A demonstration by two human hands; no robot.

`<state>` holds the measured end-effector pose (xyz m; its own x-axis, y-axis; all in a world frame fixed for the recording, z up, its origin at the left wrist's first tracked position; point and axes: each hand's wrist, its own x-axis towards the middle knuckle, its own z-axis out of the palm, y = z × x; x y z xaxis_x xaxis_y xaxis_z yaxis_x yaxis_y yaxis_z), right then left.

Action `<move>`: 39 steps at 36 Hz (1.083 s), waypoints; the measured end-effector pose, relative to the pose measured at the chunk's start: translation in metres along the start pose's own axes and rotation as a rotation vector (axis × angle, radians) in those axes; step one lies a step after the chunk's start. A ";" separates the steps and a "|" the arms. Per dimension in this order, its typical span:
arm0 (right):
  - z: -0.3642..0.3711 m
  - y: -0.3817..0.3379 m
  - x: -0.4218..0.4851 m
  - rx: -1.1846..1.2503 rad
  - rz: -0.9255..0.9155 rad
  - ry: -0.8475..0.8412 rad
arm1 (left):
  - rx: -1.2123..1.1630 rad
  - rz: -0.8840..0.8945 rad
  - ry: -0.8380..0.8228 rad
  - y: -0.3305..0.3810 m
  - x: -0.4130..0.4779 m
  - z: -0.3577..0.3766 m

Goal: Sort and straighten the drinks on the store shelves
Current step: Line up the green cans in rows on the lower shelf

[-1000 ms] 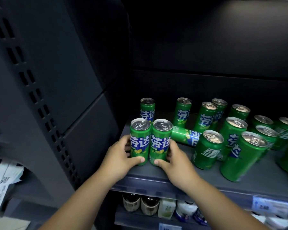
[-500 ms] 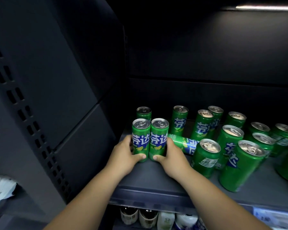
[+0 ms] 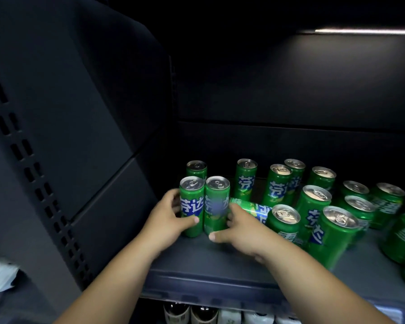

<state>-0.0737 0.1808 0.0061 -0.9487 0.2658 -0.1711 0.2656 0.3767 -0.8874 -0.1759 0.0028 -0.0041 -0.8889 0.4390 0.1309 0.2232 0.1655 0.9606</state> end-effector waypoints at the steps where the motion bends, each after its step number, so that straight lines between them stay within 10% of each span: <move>1: -0.006 -0.009 -0.006 -0.014 -0.020 -0.009 | -0.002 0.026 0.013 0.008 0.001 -0.002; 10: -0.077 -0.080 -0.018 -0.328 -0.284 0.157 | 0.264 0.205 0.123 0.079 0.029 -0.010; 39: -0.128 -0.074 0.083 -0.777 -0.160 0.077 | 0.751 -0.101 -0.061 0.101 0.111 0.019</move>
<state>-0.1500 0.2887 0.1128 -0.9786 0.2056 -0.0116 0.1971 0.9190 -0.3416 -0.2446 0.0851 0.1028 -0.9006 0.4344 0.0167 0.3738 0.7542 0.5398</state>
